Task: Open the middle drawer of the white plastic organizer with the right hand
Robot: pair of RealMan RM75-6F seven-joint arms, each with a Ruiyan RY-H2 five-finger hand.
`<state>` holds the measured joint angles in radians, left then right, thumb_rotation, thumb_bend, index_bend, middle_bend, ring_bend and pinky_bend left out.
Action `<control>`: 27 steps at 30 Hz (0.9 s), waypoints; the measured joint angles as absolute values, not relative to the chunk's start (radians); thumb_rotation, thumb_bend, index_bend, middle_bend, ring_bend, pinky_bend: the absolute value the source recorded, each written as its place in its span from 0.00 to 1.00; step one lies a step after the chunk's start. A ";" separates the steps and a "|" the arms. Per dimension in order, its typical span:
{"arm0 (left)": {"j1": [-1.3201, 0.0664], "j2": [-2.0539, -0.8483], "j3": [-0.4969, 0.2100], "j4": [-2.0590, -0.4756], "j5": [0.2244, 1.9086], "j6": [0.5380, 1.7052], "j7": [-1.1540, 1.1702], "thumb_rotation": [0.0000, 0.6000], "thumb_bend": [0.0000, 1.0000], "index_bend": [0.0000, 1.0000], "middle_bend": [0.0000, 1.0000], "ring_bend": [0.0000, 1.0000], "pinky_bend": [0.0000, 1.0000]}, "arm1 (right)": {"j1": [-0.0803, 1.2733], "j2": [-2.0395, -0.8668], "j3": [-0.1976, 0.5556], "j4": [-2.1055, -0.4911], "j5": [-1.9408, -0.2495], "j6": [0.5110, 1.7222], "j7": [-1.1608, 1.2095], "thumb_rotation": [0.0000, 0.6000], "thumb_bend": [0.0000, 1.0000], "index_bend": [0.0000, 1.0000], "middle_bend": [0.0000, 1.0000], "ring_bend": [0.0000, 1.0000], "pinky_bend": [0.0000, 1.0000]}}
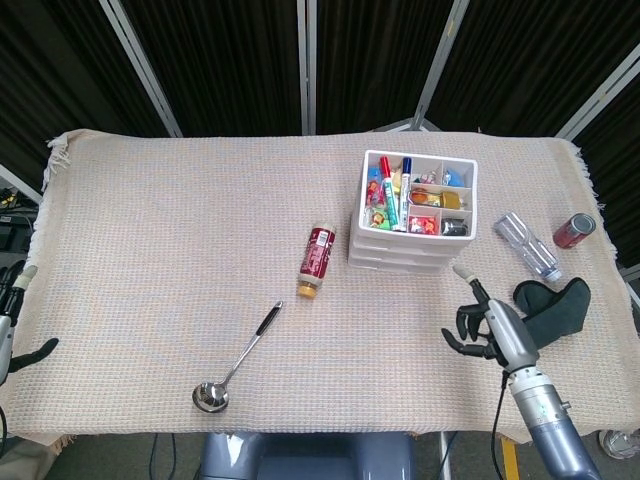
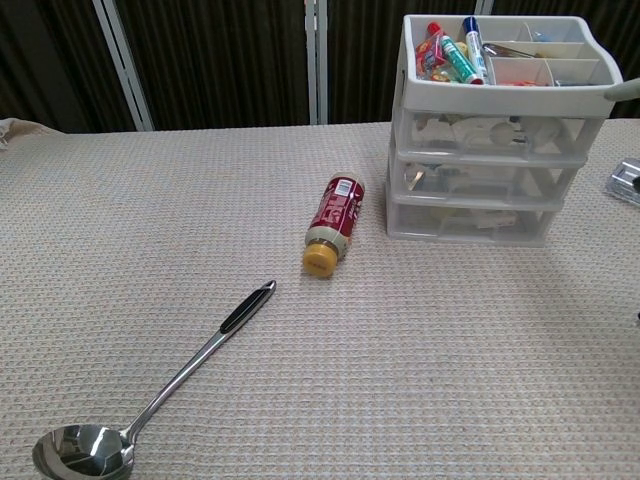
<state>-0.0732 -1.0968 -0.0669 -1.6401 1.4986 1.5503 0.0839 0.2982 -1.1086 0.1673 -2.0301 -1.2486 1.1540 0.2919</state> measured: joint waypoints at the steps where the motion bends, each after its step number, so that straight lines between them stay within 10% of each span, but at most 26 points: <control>1: -0.073 -1.096 -0.067 -1.640 1.499 1.551 0.084 1.00 0.07 0.00 0.00 0.00 0.00 | 0.305 -1.116 0.173 -2.033 -1.234 1.140 0.308 1.00 0.29 0.08 0.76 0.77 0.64; 27: -0.072 -1.088 -0.071 -1.640 1.498 1.552 0.064 1.00 0.07 0.00 0.00 0.00 0.00 | 0.429 -1.390 0.288 -1.886 -0.944 1.025 0.390 1.00 0.29 0.09 0.75 0.77 0.63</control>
<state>-0.0717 -1.0884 -0.0709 -1.6402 1.4983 1.5524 0.0636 0.4288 -1.3902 0.2875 -1.8865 -0.9442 1.0251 0.3896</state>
